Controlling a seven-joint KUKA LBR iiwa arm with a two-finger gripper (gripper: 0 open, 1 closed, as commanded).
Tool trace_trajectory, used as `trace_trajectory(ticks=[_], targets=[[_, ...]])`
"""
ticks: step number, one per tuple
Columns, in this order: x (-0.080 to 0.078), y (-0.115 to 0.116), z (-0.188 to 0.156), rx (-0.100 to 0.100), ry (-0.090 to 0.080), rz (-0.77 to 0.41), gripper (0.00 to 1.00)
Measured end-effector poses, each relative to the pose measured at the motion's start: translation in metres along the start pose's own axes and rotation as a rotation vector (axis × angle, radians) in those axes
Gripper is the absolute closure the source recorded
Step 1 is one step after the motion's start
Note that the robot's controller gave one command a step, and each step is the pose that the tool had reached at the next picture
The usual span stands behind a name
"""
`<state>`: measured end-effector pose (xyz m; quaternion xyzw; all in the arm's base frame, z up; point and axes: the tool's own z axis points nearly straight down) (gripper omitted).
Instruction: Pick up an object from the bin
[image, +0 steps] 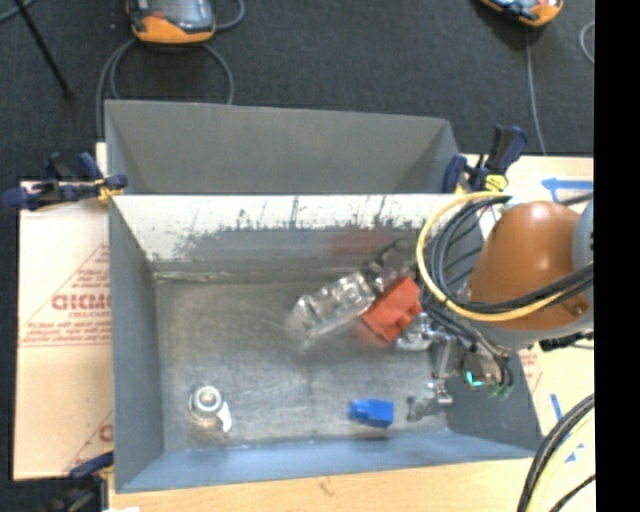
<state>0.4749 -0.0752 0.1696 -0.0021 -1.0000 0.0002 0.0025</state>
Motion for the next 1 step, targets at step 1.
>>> trace_trajectory(ticks=[1], targets=[[-0.0017, 0.0337, 0.0849, 0.002, -0.020, -0.060, 0.00]])
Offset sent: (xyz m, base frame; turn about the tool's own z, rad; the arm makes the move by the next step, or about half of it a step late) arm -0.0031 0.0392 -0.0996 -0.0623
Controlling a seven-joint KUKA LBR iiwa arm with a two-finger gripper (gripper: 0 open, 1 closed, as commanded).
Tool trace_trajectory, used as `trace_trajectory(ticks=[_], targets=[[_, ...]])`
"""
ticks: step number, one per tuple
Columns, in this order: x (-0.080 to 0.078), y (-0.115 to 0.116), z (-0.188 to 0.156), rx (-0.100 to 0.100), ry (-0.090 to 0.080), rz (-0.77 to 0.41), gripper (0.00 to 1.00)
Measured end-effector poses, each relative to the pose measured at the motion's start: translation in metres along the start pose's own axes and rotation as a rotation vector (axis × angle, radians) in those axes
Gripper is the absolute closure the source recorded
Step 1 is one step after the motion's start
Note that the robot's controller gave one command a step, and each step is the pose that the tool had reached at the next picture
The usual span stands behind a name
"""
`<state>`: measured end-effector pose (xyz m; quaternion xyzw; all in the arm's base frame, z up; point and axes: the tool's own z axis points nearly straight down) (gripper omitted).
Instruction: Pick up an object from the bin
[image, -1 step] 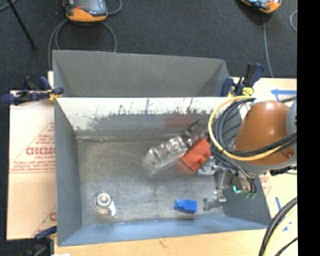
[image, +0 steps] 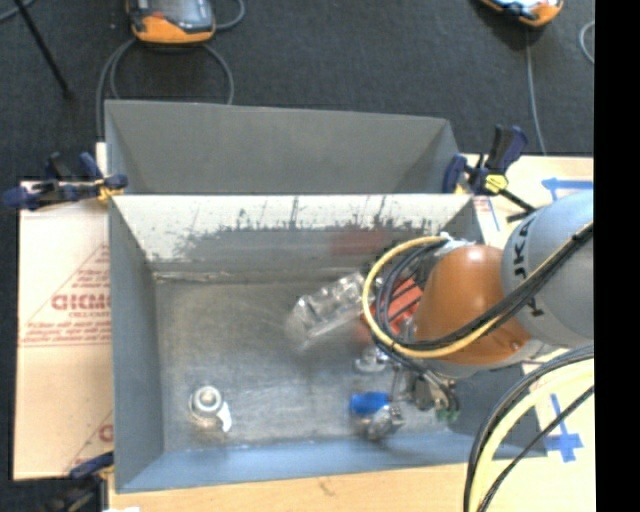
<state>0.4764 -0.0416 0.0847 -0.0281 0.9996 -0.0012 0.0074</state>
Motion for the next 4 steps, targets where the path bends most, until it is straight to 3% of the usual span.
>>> trace_trajectory(ticks=[1, 2, 3, 4], targets=[[0.001, -0.001, -0.016, -0.003, 0.010, 0.051, 0.00], [-0.001, -0.011, -0.026, -0.001, 0.010, 0.228, 0.00], [0.002, -0.004, 0.009, -0.001, 0.009, 0.429, 0.00], [0.000, 0.004, 0.008, 0.006, 0.004, 0.385, 0.00]])
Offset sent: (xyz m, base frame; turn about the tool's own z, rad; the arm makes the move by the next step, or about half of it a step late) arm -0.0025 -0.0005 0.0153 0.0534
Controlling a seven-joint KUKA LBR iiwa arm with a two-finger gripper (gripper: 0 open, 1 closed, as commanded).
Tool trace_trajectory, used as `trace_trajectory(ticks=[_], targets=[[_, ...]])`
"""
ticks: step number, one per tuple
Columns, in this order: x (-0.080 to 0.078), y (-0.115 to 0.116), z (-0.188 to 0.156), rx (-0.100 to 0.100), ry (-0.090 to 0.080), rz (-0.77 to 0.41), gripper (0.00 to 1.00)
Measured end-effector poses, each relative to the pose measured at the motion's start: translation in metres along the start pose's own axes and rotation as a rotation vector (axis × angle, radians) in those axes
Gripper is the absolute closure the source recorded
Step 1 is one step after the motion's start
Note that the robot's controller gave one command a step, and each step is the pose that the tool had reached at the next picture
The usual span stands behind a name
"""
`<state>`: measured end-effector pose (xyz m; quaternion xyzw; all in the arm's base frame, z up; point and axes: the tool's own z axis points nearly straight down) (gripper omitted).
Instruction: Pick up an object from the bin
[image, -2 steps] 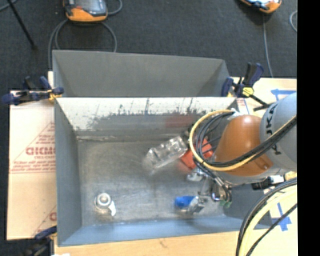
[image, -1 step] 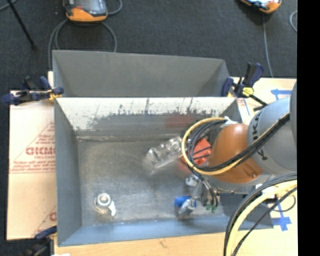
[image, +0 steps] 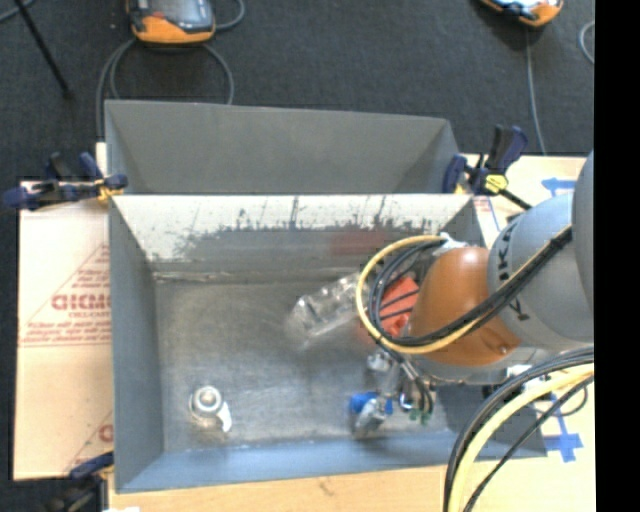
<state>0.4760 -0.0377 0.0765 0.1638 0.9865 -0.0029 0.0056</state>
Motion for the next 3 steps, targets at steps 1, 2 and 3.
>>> trace_trajectory(ticks=[1, 2, 3], targets=[[0.003, 0.004, -0.002, -0.004, 0.012, -0.006, 1.00], [0.000, 0.003, -0.043, -0.006, 0.006, -0.010, 1.00], [-0.002, 0.003, -0.092, -0.006, 0.005, -0.018, 1.00]])
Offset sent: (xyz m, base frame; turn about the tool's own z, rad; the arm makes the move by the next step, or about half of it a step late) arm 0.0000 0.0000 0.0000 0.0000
